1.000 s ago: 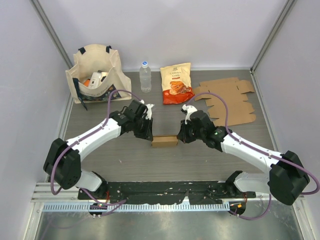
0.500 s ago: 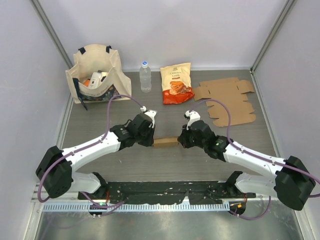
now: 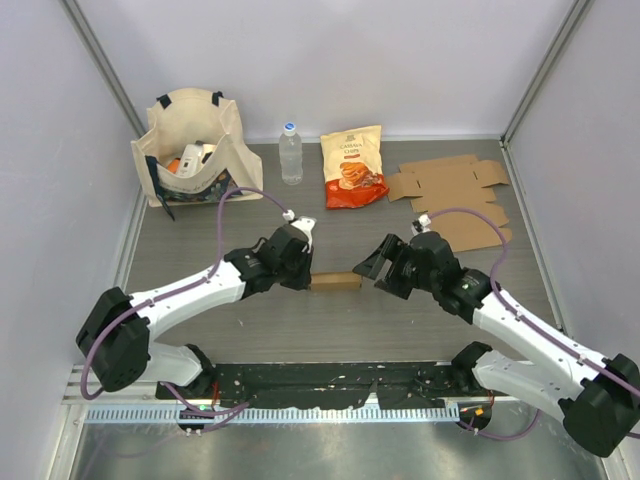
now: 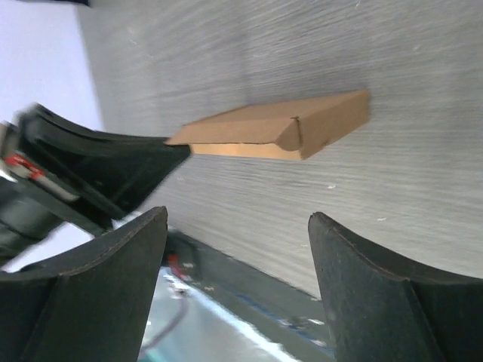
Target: Fold the paper box
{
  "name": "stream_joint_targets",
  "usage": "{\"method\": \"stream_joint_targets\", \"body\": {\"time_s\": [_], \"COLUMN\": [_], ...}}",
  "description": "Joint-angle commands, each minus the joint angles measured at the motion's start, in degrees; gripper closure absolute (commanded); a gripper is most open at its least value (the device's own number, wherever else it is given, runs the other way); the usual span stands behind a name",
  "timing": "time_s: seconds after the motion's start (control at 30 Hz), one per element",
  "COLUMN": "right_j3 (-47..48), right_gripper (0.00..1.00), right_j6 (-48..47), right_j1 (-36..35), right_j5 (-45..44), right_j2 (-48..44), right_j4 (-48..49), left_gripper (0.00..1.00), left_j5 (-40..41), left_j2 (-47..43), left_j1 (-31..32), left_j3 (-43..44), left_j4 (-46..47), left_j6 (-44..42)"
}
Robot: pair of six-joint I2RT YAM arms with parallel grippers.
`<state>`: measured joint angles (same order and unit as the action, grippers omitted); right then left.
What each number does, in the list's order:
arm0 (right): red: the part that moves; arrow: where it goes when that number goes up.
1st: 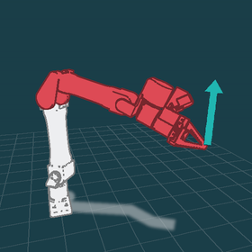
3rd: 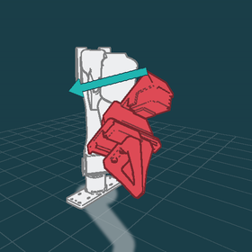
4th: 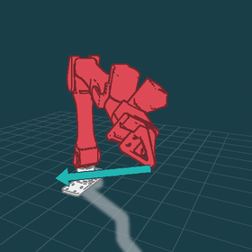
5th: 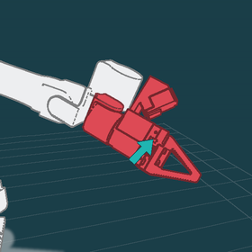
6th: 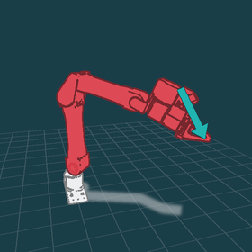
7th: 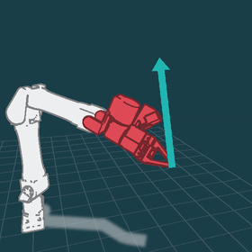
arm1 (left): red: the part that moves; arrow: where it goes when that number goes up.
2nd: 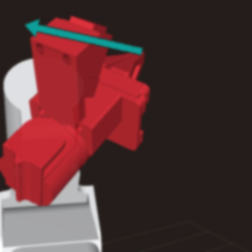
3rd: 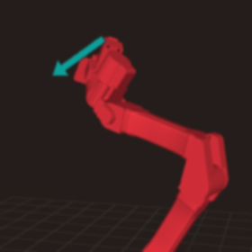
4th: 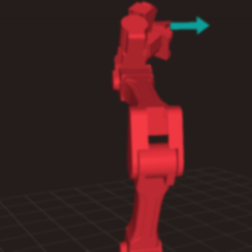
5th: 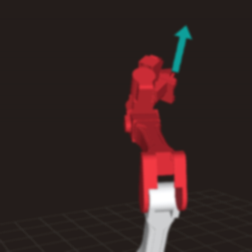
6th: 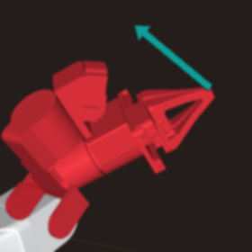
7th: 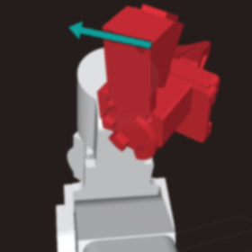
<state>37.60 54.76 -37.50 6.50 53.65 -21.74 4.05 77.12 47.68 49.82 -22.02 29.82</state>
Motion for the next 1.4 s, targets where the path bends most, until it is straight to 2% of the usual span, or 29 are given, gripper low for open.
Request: {"method": "stream_joint_targets", "body": {"time_s": [0.0,0.17,0.23,0.3,0.43,0.57,0.73,0.77,0.9,1.0,1.03,1.1,1.13,1.2,1.23,1.37], "right_j3": [-5.24,-7.63,-8.77,-11.32,-12.03,-14.66,-15.28,-16.32,-18.18,-18.97,-18.97,-18.88,-18.88,-18.80,-18.80,-18.19], "right_gripper": [0.19,0.22,0.23,0.25,0.25,0.34,0.42,0.47,0.50,0.53,0.55,0.56,0.57,0.58,0.58,0.59], "right_j6": [27.00,35.76,38.91,41.38,42.26,45.17,43.85,43.85,43.33,43.06,42.97,42.80,42.88,42.97,42.88,42.71], "right_j1": [1.46,1.64,1.38,1.64,1.55,1.64,1.64,1.64,1.64,1.64,1.64,1.64,1.72,1.64,1.64,1.64], "right_j5": [4.49,6.85,6.33,5.81,3.78,2.90,1.15,0.71,-1.92,-2.72,-2.98,-3.16,-2.90,-2.46,-2.46,-2.64], "right_j2": [-0.83,8.37,10.15,11.91,14.55,17.98,20.97,21.15,22.02,23.60,24.13,25.89,26.68,28.96,29.49,31.51], "right_j4": [10.65,24.43,26.38,32.79,35.62,43.61,45.81,46.60,49.51,51.09,51.44,52.23,53.45,54.87,55.39,56.01], "left_gripper": [1.00,1.00,1.00,1.00,1.00,1.00,1.00,1.00,0.98,0.86,0.74,0.60,0.51,0.43,0.28,0.12], "left_j5": [1.04,0.52,0.08,-0.27,-0.36,-1.33,-3.70,-3.79,-6.51,-8.44,-9.23,-12.56,-13.80,-20.03,-22.14,-31.90], "left_j2": [2.50,3.65,3.74,3.65,3.83,3.91,3.83,3.83,3.91,3.56,3.13,2.25,1.55,-1.44,-2.75,-7.51], "left_j1": [0.31,0.31,0.31,0.31,0.31,0.31,0.31,0.31,0.31,0.22,0.13,-0.39,-1.79,-4.42,-7.57,-15.94], "left_j3": [0.36,0.80,0.80,0.98,1.86,2.47,2.30,2.38,2.65,2.73,2.82,2.91,3.00,2.65,1.95,0.19], "left_j4": [-3.11,-3.12,-3.03,-3.03,-3.73,-3.99,-3.82,-3.82,-3.91,-3.73,-3.91,-4.26,-5.04,-5.31,-4.79,-0.05], "left_j6": [0.50,0.50,0.50,0.24,-0.38,-0.73,-0.64,-0.64,-0.38,-0.64,-0.91,-1.78,-1.96,-1.53,-1.09,2.51]}}
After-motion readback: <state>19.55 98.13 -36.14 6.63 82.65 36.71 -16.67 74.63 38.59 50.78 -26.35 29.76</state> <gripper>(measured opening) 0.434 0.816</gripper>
